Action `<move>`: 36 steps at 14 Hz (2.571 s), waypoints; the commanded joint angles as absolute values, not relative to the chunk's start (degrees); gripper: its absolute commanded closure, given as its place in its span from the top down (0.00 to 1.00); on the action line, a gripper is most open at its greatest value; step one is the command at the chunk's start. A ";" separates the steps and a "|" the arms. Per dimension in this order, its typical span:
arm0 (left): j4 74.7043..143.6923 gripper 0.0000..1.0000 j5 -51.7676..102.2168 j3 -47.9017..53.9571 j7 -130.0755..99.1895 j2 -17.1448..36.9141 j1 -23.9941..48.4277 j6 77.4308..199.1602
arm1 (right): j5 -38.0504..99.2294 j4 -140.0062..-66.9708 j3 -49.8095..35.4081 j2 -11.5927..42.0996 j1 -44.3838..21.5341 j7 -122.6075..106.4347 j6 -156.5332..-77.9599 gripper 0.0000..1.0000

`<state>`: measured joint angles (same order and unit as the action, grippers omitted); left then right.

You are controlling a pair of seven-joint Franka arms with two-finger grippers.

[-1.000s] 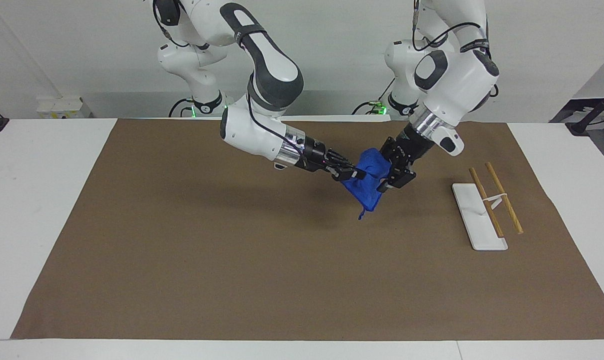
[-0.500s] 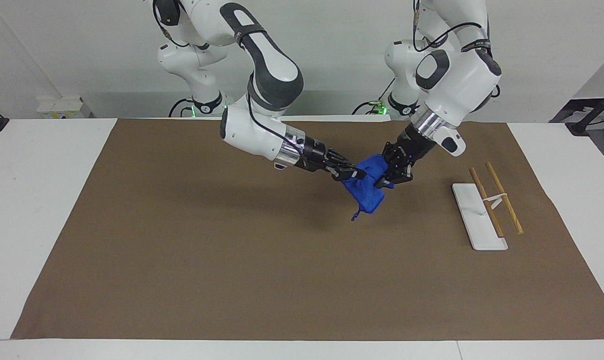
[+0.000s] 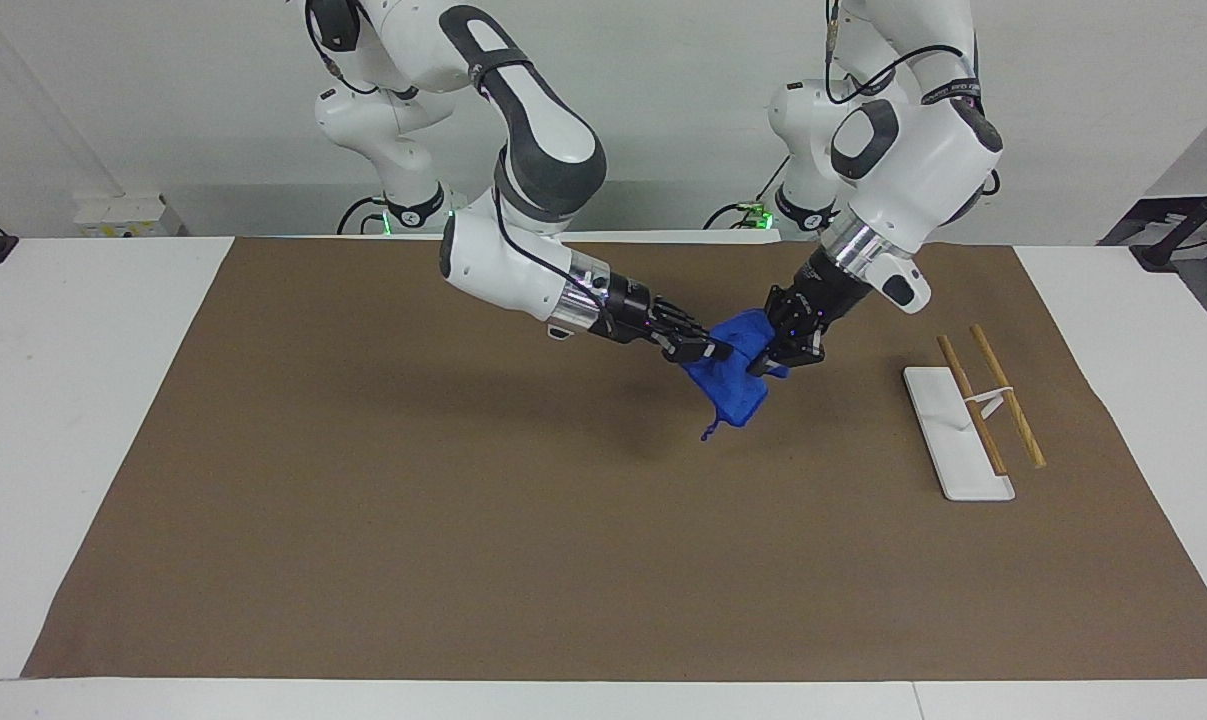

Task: Right arm passes towel to left arm to hang
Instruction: 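Close the left gripper on the towel and open the right gripper, then carry the towel to the rack with the left gripper while the right gripper retracts, then drape the towel over the wooden rod with the left gripper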

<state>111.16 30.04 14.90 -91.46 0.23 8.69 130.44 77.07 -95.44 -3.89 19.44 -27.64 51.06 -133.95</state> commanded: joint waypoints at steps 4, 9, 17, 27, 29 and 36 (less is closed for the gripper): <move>109.34 0.05 30.85 14.85 -91.49 0.97 7.82 128.32 | 76.30 -96.59 -3.61 18.19 -27.07 42.39 -134.21 0.70; 109.34 0.02 30.76 13.89 -91.49 0.97 7.73 127.79 | 45.70 -96.33 -3.16 16.97 -24.09 37.88 -133.51 1.00; 112.23 0.06 30.32 3.80 -79.22 -0.09 6.68 120.51 | 3.80 -93.26 -3.25 14.25 -5.39 13.99 -114.74 1.00; 110.49 0.00 29.88 -10.01 -68.38 0.26 5.01 112.24 | -1.14 -80.95 -3.08 5.11 6.68 3.34 -85.72 1.00; 109.51 0.00 30.32 -11.68 -70.12 0.44 5.01 112.32 | -2.89 -79.20 -3.16 3.26 7.38 2.99 -79.22 1.00; 108.63 0.00 30.41 -17.66 -91.32 1.23 4.57 114.78 | -2.37 -89.97 5.45 -5.70 -0.96 -2.02 -82.59 1.00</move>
<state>109.11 30.01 -16.72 -89.00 0.61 4.71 114.05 -2.00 -82.75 5.18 -1.30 0.16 -0.81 -78.37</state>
